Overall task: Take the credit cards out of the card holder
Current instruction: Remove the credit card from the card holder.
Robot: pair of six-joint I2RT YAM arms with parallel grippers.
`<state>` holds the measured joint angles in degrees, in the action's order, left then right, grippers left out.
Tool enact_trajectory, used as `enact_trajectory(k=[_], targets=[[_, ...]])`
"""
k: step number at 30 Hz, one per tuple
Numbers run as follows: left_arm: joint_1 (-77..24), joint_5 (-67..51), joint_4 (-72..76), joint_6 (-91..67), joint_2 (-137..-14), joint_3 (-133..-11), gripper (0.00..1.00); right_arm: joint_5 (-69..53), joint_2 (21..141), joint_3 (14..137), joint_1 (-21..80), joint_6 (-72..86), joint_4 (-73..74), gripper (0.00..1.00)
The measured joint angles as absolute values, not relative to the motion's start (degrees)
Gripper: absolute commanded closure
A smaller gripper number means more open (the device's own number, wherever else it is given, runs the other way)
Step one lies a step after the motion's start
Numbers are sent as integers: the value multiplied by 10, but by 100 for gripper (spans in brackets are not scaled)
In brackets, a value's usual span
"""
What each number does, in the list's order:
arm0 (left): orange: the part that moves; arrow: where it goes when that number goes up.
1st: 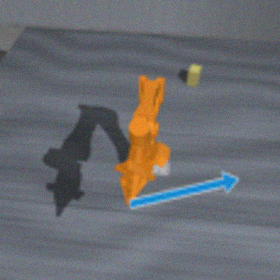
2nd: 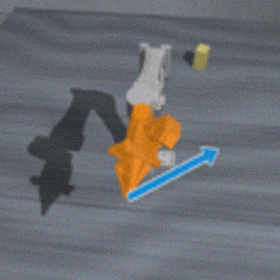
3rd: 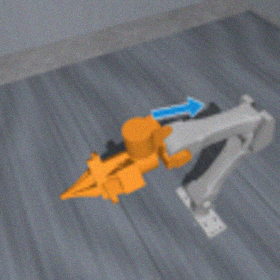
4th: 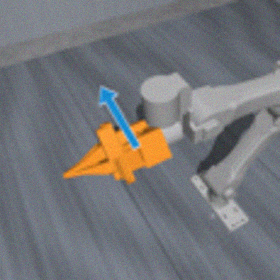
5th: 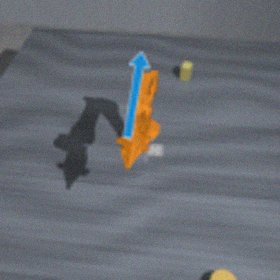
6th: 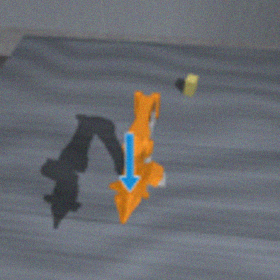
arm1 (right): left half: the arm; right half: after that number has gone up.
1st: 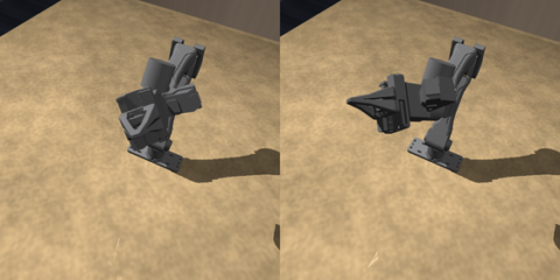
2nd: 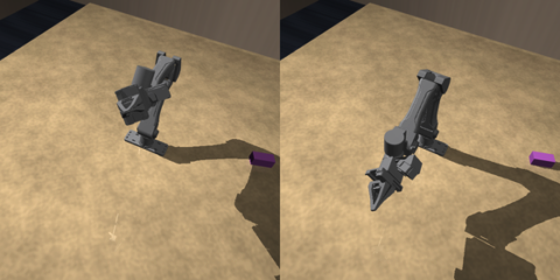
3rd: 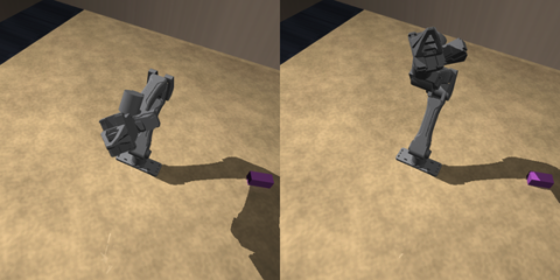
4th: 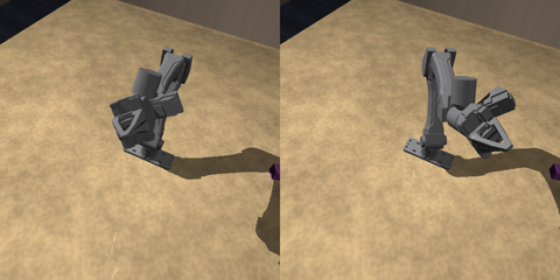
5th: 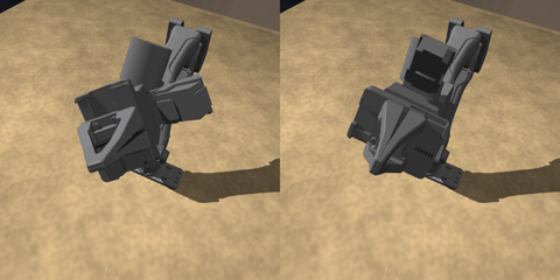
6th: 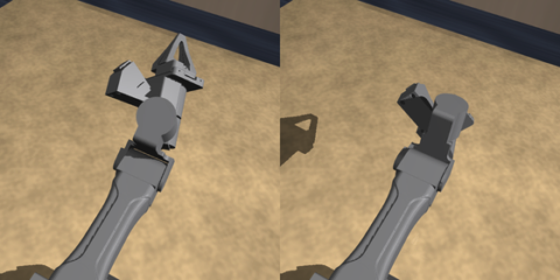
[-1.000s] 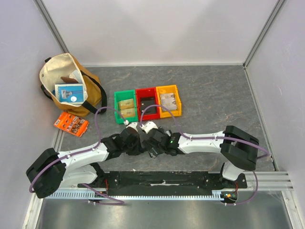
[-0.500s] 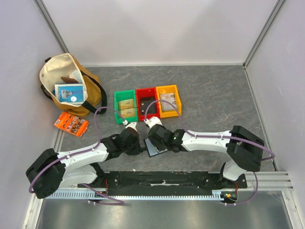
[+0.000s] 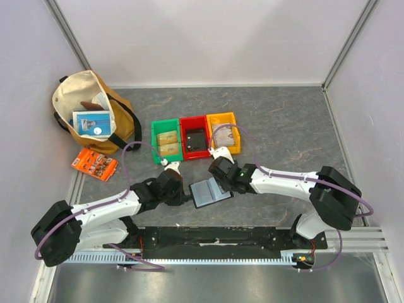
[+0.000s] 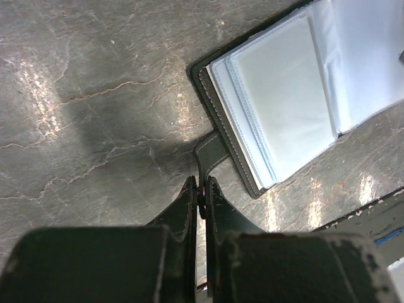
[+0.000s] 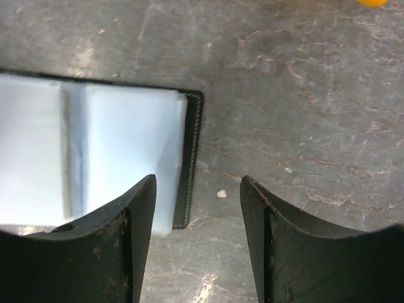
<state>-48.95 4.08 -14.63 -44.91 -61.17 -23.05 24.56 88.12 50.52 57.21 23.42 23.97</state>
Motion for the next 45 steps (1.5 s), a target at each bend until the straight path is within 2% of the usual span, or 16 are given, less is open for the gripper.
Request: enact_trajectory(k=[8, 12, 17, 28, 41, 45], targets=[[-489, 29, -130, -459, -594, -219, 98, 234, 856, 544, 647, 232, 220, 13], [-489, 29, -121, -472, -581, -205, 98, 218, 864, 567, 662, 231, 184, 9], [-489, 29, -117, -485, -567, -195, 98, 211, 917, 572, 666, 240, 163, 8], [-489, 28, -114, -493, -562, -191, 98, 195, 979, 572, 673, 255, 142, 10], [-489, 30, -123, -495, -548, -190, 98, 232, 962, 552, 671, 255, 149, 30], [-489, 30, -124, -495, -547, -190, 98, 238, 933, 540, 662, 255, 155, 32]])
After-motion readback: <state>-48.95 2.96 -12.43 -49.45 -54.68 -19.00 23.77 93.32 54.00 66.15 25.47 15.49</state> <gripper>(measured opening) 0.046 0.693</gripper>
